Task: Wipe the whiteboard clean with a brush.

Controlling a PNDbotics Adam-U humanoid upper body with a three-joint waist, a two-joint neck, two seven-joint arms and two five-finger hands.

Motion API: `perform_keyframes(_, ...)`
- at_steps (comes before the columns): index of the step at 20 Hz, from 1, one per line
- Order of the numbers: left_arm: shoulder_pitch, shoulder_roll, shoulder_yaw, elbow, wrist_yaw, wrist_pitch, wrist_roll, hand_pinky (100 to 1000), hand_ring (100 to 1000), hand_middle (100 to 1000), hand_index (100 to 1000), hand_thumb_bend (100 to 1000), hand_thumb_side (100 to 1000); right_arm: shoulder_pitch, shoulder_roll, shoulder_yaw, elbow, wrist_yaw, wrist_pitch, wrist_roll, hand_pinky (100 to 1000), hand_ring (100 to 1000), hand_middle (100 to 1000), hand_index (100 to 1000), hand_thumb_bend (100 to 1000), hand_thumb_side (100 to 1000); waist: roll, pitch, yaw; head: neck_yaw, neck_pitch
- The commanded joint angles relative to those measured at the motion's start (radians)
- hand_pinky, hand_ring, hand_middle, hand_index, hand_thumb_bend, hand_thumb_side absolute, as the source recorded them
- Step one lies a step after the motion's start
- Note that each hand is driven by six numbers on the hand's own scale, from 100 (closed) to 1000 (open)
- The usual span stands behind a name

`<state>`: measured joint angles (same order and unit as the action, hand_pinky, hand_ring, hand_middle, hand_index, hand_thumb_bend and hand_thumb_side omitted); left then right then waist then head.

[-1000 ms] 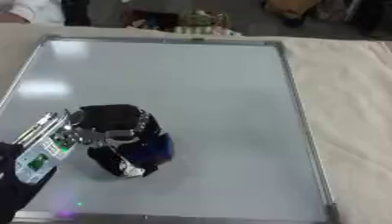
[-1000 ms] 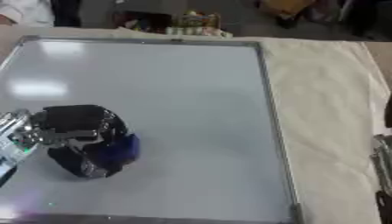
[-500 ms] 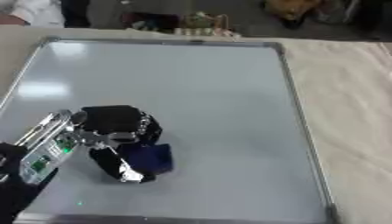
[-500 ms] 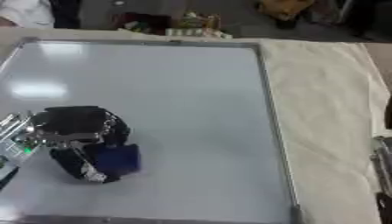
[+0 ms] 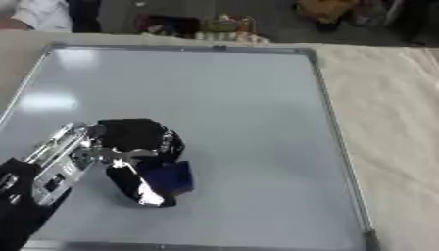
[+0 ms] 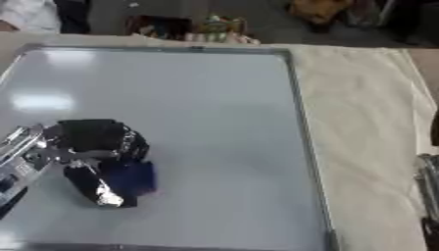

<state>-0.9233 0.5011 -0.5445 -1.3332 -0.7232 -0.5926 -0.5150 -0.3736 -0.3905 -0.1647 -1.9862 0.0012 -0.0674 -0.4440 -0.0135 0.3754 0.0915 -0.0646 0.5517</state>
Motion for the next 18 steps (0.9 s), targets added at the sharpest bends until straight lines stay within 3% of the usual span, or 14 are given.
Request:
perform_keyframes(1, -0.006, 0.033, 0.020, -0.048, -0.040, -0.059, -0.088, 604, 775, 764, 100, 476, 718, -0.004, -0.011, -0.004, -0.014, -0.004, 0.000, -0.002, 889, 861, 653, 866, 143, 1000, 0.003, -0.024, 0.002, -0.003, -0.005)
perform_keyframes(8, 0.002, 0.068, 0.037, -0.144, -0.047, 0.025, -0.061, 611, 782, 775, 100, 493, 735, -0.002, -0.012, -0.004, -0.014, -0.005, 0.001, -0.002, 888, 860, 652, 865, 138, 1000, 0.006, -0.037, 0.006, -0.005, -0.001)
perform_keyframes(18, 0.033, 0.111, 0.082, -0.243, -0.030, 0.085, -0.042, 604, 771, 749, 100, 462, 737, -0.002, -0.013, -0.007, -0.014, -0.007, 0.000, -0.007, 885, 856, 653, 863, 128, 1000, 0.006, -0.057, 0.007, -0.008, 0.006)
